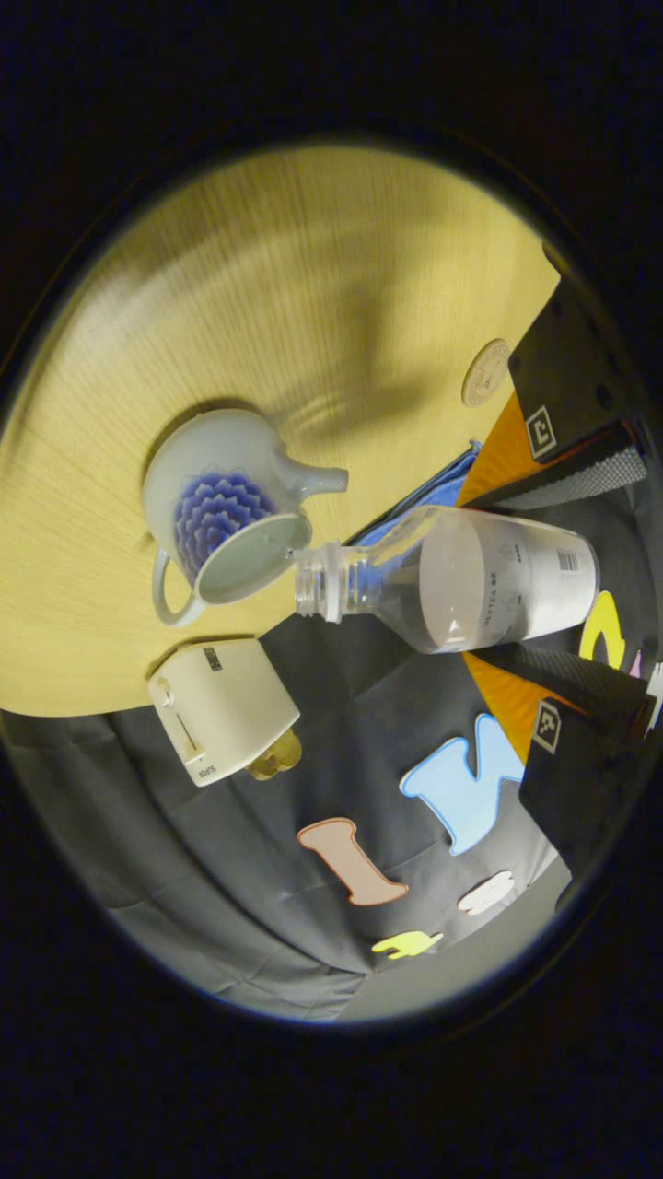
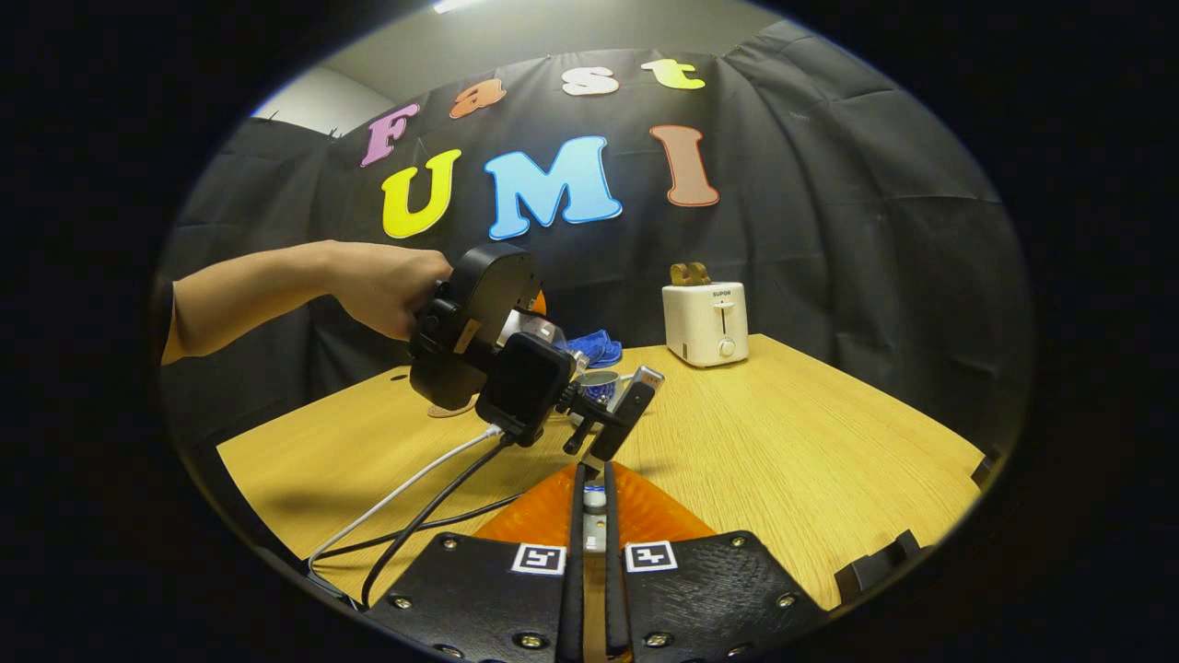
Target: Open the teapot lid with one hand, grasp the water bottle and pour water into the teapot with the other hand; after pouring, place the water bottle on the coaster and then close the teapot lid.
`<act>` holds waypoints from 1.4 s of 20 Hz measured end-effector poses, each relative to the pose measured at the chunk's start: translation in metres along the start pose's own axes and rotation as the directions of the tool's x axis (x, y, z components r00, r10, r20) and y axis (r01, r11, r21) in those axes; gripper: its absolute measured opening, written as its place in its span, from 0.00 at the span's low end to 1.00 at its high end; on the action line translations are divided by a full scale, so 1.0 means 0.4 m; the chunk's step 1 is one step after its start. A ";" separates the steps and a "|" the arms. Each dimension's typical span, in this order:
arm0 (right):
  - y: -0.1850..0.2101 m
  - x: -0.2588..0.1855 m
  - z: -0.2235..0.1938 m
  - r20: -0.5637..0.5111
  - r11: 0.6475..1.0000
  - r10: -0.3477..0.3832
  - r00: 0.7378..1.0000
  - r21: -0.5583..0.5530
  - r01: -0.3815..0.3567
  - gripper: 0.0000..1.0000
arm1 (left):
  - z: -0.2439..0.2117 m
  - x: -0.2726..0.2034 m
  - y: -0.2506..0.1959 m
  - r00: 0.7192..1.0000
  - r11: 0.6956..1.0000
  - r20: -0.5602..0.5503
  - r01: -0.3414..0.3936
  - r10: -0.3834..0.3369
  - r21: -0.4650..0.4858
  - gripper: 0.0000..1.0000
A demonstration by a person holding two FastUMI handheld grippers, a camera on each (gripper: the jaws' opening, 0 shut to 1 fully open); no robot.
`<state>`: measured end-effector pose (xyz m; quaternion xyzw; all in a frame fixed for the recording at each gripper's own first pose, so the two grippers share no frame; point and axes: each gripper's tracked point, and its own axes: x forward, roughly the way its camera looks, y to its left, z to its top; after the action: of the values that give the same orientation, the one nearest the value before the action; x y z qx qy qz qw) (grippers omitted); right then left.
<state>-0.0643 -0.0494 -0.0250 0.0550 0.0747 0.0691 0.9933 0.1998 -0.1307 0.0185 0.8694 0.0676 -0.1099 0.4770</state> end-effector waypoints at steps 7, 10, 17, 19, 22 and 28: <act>0.004 0.001 0.006 0.002 1.000 -0.003 1.000 0.002 0.003 0.09 | 0.003 -0.001 -0.002 1.000 1.000 0.011 -0.005 0.005 -0.017 0.87; 0.004 -0.005 0.009 0.002 1.000 -0.004 1.000 -0.002 0.004 0.09 | 0.004 0.003 -0.004 1.000 1.000 0.019 -0.004 0.005 -0.028 0.87; -0.004 -0.006 0.050 0.048 1.000 -0.021 0.999 -0.018 0.022 0.09 | 0.029 0.001 -0.041 0.988 0.943 0.147 0.008 0.044 -0.333 0.87; 0.001 -0.001 0.061 0.054 1.000 -0.018 0.998 -0.019 0.019 0.09 | 0.019 -0.017 -0.037 0.981 0.885 0.174 0.006 0.085 -0.465 0.87; 0.013 0.005 0.091 0.085 0.999 -0.014 0.996 -0.044 0.017 0.09 | -0.037 -0.044 -0.040 0.971 0.726 0.174 0.001 0.164 -0.688 0.87; 0.030 0.090 0.160 0.172 0.999 -0.008 0.985 -0.043 0.015 0.09 | -0.189 -0.145 -0.107 0.955 0.072 0.079 0.061 0.286 -0.996 0.87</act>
<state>-0.0207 -0.0386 0.0343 0.0386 -0.0127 0.0599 0.9974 0.1436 -0.0445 0.0380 0.2950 -0.0057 -0.1074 0.9494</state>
